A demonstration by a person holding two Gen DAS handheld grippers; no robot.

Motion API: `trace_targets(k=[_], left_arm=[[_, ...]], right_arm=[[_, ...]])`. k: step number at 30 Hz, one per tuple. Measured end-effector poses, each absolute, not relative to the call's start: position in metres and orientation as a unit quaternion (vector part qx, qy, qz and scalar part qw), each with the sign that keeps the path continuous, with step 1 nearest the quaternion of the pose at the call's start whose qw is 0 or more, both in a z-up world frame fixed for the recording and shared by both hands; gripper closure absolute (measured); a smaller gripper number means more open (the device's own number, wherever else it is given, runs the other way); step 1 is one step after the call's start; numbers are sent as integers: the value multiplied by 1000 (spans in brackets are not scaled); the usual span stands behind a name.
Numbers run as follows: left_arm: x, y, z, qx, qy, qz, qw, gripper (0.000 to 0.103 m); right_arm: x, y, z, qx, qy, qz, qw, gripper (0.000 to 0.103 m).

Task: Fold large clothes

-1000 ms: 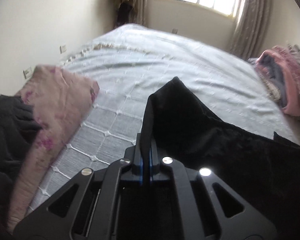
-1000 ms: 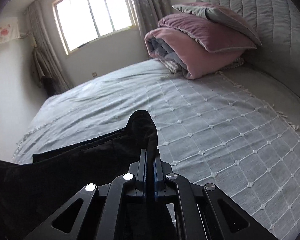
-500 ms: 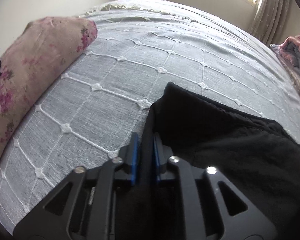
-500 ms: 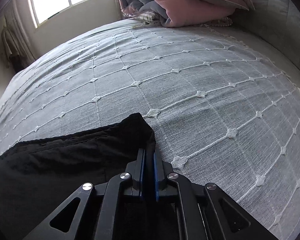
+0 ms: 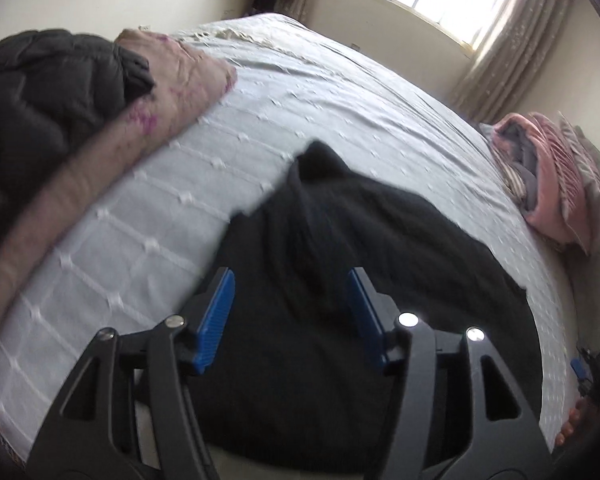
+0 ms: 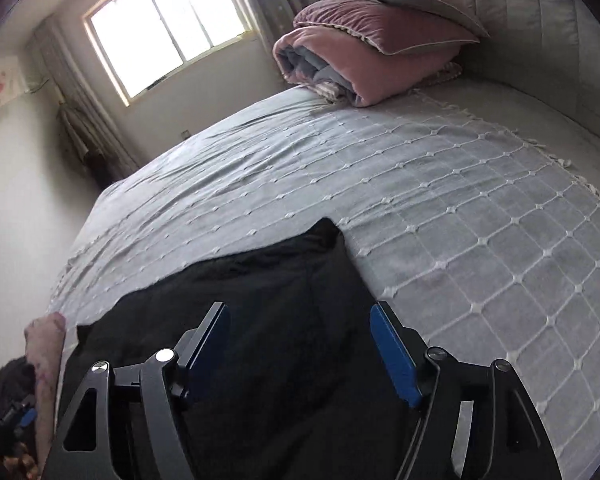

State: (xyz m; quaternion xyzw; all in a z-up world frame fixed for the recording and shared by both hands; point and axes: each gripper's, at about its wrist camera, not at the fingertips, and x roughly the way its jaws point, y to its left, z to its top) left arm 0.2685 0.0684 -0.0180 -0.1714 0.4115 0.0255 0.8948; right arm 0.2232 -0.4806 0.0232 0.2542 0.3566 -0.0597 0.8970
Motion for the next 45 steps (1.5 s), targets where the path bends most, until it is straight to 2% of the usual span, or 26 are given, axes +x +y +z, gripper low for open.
trace_targets(k=[8, 13, 16, 21, 24, 27, 30, 33, 36, 38, 45], left_arm=[[240, 16, -51, -138, 453, -18, 881, 43], [256, 31, -95, -115, 468, 7, 876, 43], [259, 30, -95, -112, 454, 9, 884, 43], [255, 33, -84, -131, 445, 18, 886, 43], [241, 48, -68, -159, 420, 18, 893, 43], [235, 64, -65, -170, 413, 36, 894, 43], [237, 73, -76, -185, 426, 27, 885, 43], [240, 66, -84, -151, 439, 32, 885, 45], [242, 59, -91, -122, 452, 53, 882, 54], [242, 60, -92, -125, 454, 53, 881, 54], [227, 67, -82, -140, 443, 34, 885, 54]], right_arm=[[196, -395, -24, 145, 413, 7, 899, 29], [218, -380, -82, 123, 462, 9, 878, 29], [224, -369, -86, 75, 460, 9, 885, 24], [218, -382, -82, 109, 453, 12, 885, 26], [203, -394, -56, 91, 411, -28, 907, 26], [185, -415, -43, 133, 382, -42, 914, 25], [182, -447, -54, 186, 403, -81, 893, 25], [187, -462, -69, 200, 431, -101, 874, 25], [204, -462, -92, 158, 474, -105, 860, 22], [209, -465, -95, 166, 476, -103, 857, 20], [201, -469, -88, 173, 466, -103, 862, 20]])
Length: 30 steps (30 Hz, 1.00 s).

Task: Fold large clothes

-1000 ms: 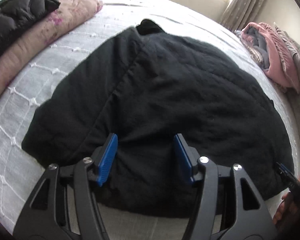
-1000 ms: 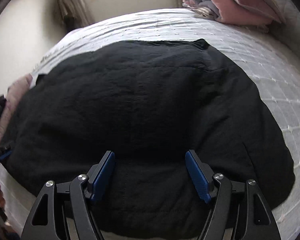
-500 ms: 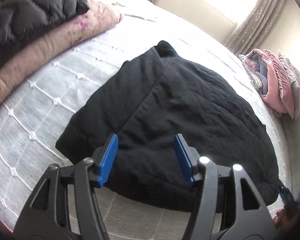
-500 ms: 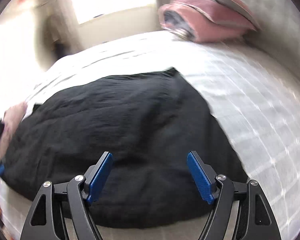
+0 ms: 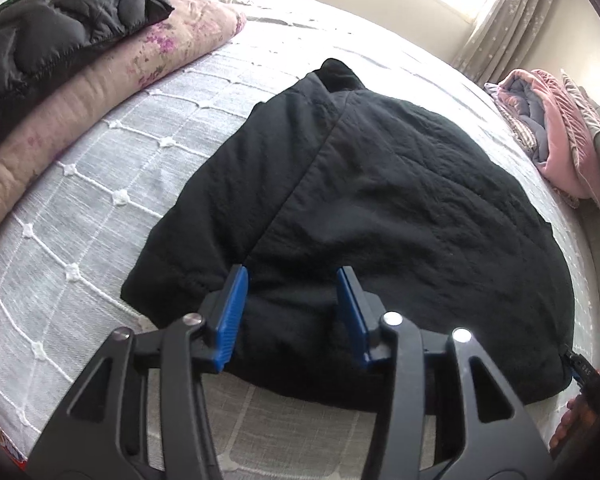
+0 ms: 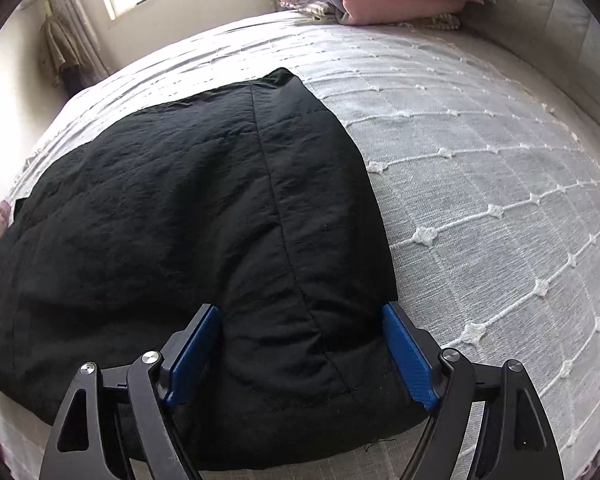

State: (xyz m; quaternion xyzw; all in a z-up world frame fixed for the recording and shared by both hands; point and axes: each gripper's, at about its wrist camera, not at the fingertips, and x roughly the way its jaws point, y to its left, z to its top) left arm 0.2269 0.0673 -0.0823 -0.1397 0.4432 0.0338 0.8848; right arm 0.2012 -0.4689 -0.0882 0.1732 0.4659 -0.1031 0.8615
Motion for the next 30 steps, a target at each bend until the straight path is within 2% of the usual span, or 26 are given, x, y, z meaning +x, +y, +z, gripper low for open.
trace_targets(k=[6, 9, 11, 16, 18, 21, 26, 30], left_arm=[[210, 81, -70, -160, 431, 28, 887, 54], [200, 95, -63, -164, 420, 56, 891, 43], [198, 103, -62, -166, 413, 64, 893, 40], [206, 118, -84, -208, 462, 58, 860, 40], [208, 121, -91, -234, 469, 47, 850, 39], [211, 124, -97, -259, 475, 38, 840, 34], [218, 118, -117, -339, 503, -32, 794, 33], [223, 112, -120, -357, 495, -31, 791, 33]], right_arm=[[181, -470, -60, 204, 410, -92, 884, 20], [181, -456, -51, 182, 398, -85, 895, 20], [181, -449, -49, 172, 396, -79, 899, 20], [182, -424, -44, 148, 395, -59, 904, 20], [183, -413, -43, 130, 396, -53, 908, 20], [185, -403, -44, 113, 396, -44, 910, 20], [190, -384, -46, 85, 403, -29, 911, 20], [191, -372, -46, 80, 403, -15, 912, 20]])
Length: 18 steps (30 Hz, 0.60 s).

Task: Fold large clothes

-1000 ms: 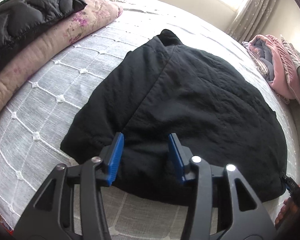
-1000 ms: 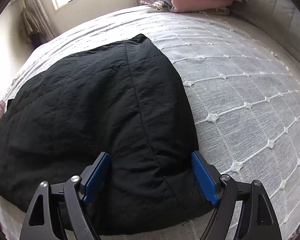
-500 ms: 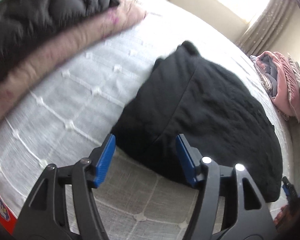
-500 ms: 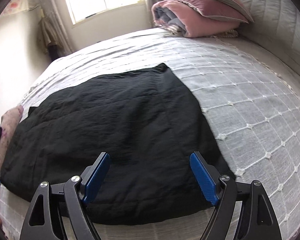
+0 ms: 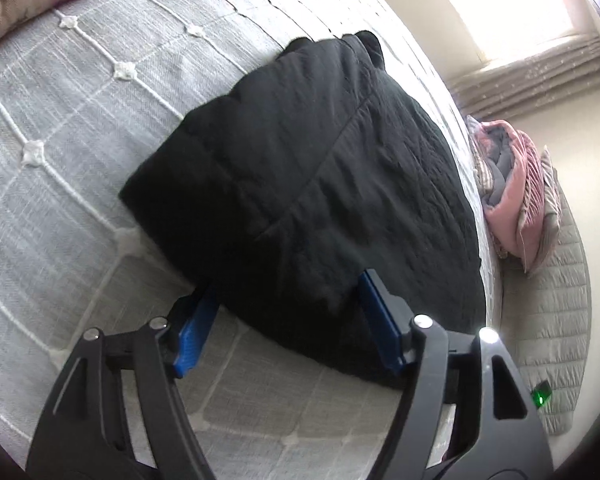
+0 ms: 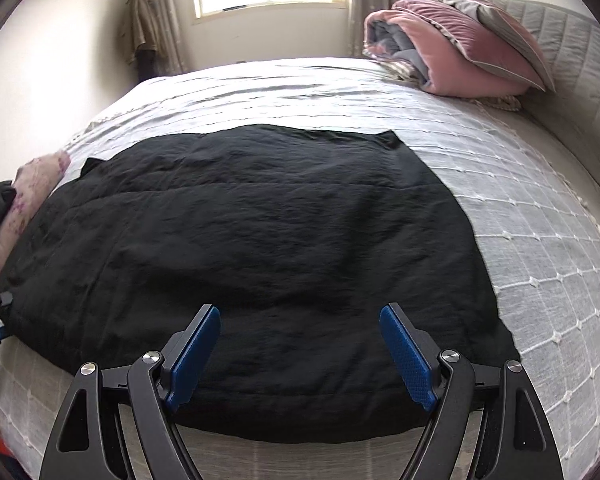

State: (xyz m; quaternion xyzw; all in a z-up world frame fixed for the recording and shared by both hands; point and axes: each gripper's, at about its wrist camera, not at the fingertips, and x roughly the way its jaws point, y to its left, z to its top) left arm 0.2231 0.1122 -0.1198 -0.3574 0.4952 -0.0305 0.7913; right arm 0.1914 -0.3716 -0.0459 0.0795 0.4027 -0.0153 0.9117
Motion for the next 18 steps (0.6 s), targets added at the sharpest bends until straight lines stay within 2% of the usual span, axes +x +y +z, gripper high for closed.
trace_targets(k=[3, 5, 6, 7, 8, 9, 11, 12, 14, 17, 18], left_arm=[[231, 111, -122, -374, 482, -12, 792, 33], [235, 108, -121, -375, 471, 1, 798, 41], [236, 106, -120, -372, 465, 5, 803, 50], [237, 105, -118, -371, 459, 6, 807, 59], [237, 105, -116, -372, 452, 5, 811, 63], [236, 103, -112, -372, 443, 4, 816, 66], [237, 102, -107, -372, 430, 2, 822, 67], [238, 102, -106, -376, 427, 1, 822, 67], [244, 107, -115, -399, 433, 1, 808, 60], [250, 115, -127, -441, 436, -5, 785, 59], [249, 116, -126, -447, 431, -7, 784, 62]], right_arm=[[193, -363, -46, 94, 404, 11, 910, 24], [196, -352, -45, 91, 402, 38, 911, 48], [198, -344, -44, 85, 400, 52, 911, 56], [199, -336, -43, 84, 399, 67, 911, 73], [201, -330, -43, 82, 399, 79, 910, 83], [203, -321, -42, 75, 397, 89, 910, 84], [205, -304, -41, 51, 391, 96, 914, 85], [206, -296, -40, 40, 388, 100, 915, 85], [206, -285, -40, 35, 385, 111, 916, 85], [208, -277, -40, 35, 382, 115, 916, 85], [210, -275, -40, 37, 381, 117, 917, 85]])
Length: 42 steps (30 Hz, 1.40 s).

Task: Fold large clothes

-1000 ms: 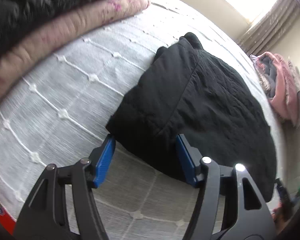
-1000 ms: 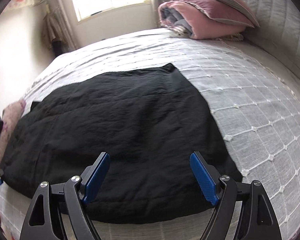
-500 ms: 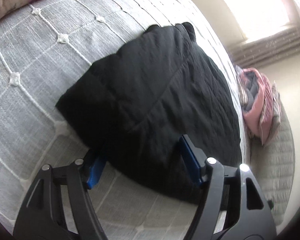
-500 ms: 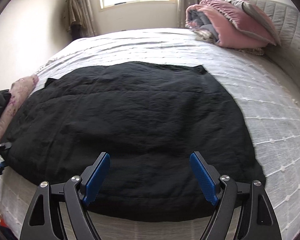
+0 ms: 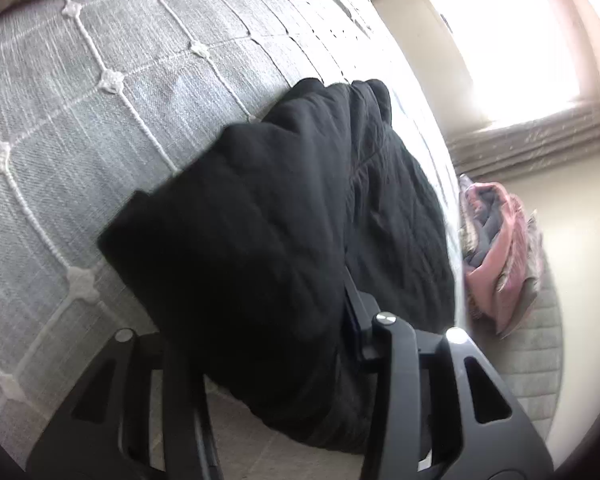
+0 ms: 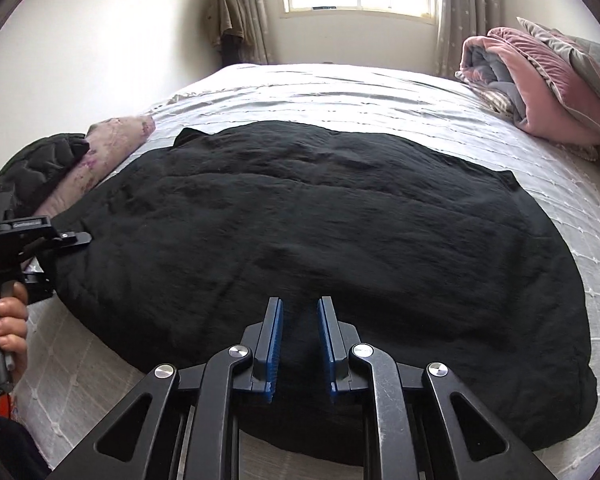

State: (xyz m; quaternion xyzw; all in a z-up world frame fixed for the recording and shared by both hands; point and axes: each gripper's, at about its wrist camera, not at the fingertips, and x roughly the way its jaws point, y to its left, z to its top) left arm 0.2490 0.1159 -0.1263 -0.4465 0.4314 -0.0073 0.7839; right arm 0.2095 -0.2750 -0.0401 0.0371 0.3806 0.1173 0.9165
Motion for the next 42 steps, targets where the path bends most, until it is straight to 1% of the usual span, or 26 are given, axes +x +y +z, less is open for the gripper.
trace_targets(k=[1, 4, 5, 7, 8, 10, 13, 16, 19, 21, 25, 28, 31, 36, 38, 42], left_arm=[[246, 116, -123, -449, 423, -9, 787, 66], [237, 112, -103, -430, 396, -16, 811, 72], [233, 108, -94, -425, 380, -22, 821, 73], [229, 101, -81, -410, 362, -28, 837, 74], [228, 95, -72, -396, 352, -37, 847, 75], [224, 77, -50, -353, 326, -47, 876, 75], [219, 58, -24, -306, 296, -65, 902, 76], [213, 35, 1, -255, 269, -81, 925, 76], [211, 21, 14, -225, 258, -94, 935, 76], [209, 14, 23, -209, 251, -103, 939, 77], [208, -8, 37, -178, 238, -124, 947, 78], [205, -24, 46, -162, 228, -141, 950, 78], [200, -52, 58, -129, 218, -156, 955, 78], [188, -104, 75, -67, 200, -191, 959, 78], [184, -131, 79, -28, 194, -200, 960, 78], [174, -201, 80, 62, 189, -225, 954, 78]], right_arm=[[212, -272, -38, 40, 377, 124, 917, 85], [220, -263, -32, 33, 363, 130, 922, 85], [225, -260, -35, 34, 375, 133, 917, 85], [240, -252, -60, 37, 432, 147, 889, 85], [242, -246, -72, 21, 438, 142, 888, 85], [241, -241, -71, -5, 427, 141, 893, 85], [246, -259, -65, 53, 440, 160, 882, 85], [243, -283, -53, 96, 424, 144, 889, 84], [234, -311, -39, 136, 396, 129, 899, 84], [227, -341, -32, 185, 377, 108, 901, 82], [220, -399, -35, 282, 355, 65, 889, 80], [219, -420, -39, 335, 354, 91, 869, 79], [215, -421, -31, 335, 342, 106, 871, 79], [205, -431, -32, 385, 332, 110, 854, 79], [200, -447, -33, 409, 323, 96, 848, 79], [173, -497, -36, 482, 275, 49, 830, 79]])
